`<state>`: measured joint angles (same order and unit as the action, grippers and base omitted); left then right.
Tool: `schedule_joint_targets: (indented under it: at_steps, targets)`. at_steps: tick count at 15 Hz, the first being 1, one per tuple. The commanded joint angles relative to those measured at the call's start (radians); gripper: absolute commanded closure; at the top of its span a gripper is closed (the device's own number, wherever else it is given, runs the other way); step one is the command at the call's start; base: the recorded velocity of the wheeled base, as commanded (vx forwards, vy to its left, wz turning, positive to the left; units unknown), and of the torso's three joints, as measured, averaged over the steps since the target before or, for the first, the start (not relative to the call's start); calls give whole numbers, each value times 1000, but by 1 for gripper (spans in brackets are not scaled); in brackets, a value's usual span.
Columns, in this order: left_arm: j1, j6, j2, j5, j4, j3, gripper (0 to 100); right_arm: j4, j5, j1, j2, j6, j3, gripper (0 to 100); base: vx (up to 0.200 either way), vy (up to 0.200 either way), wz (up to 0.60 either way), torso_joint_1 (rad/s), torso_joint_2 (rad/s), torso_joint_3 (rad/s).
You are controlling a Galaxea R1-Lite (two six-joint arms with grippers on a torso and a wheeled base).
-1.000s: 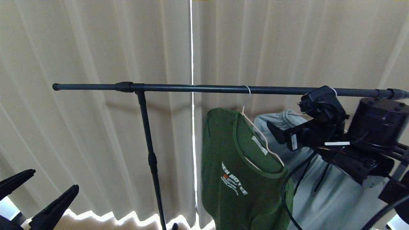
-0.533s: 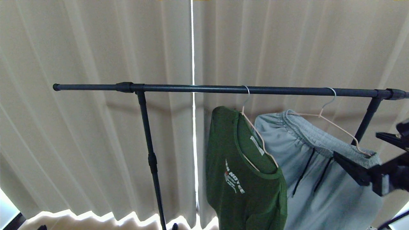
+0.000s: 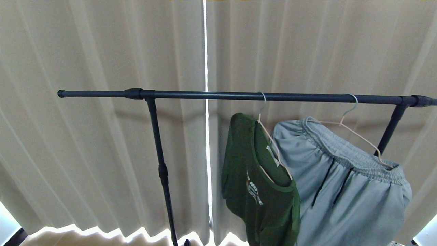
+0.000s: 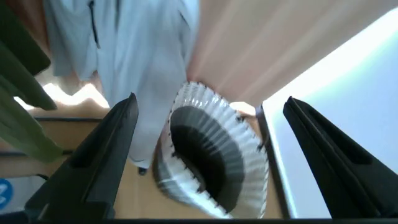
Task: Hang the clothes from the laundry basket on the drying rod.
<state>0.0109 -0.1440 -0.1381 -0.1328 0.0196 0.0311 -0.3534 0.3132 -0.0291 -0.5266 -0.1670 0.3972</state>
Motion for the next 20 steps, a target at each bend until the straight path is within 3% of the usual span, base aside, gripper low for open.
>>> schedule_joint_targets:
  at_steps: [1, 4, 9, 11, 15, 17, 20]
  targets:
    - [29, 0, 61, -1, -1, -22, 0, 4, -31, -12, 111, 14, -38, 0, 0, 0, 0, 0, 0, 0]
    - [29, 26, 63, -1, -10, -30, 0, 33, -266, -11, 215, 46, -47, 0, 0, 0, 0, 0, 0, 0]
    - [-11, 54, 138, -7, -13, -30, 0, 108, -411, -11, 458, 47, -147, 0, 0, 0, 0, 0, 0, 0]
    - [-11, 49, 133, -2, -10, -30, 0, 142, -410, 28, 527, 49, -228, 0, 0, 0, 0, 0, 0, 0]
    - [-11, 87, 133, 1, -10, -30, 0, 389, -391, 26, 527, 50, -397, 0, 0, 0, 0, 0, 0, 0]
    - [-11, 92, 133, 1, -10, -28, 0, 367, -385, 26, 527, 29, -397, 0, 0, 0, 0, 0, 0, 0]
    - [-11, 92, 133, 1, -10, -28, 0, 353, -396, 26, 527, 144, -397, 0, 0, 0, 0, 0, 0, 0]
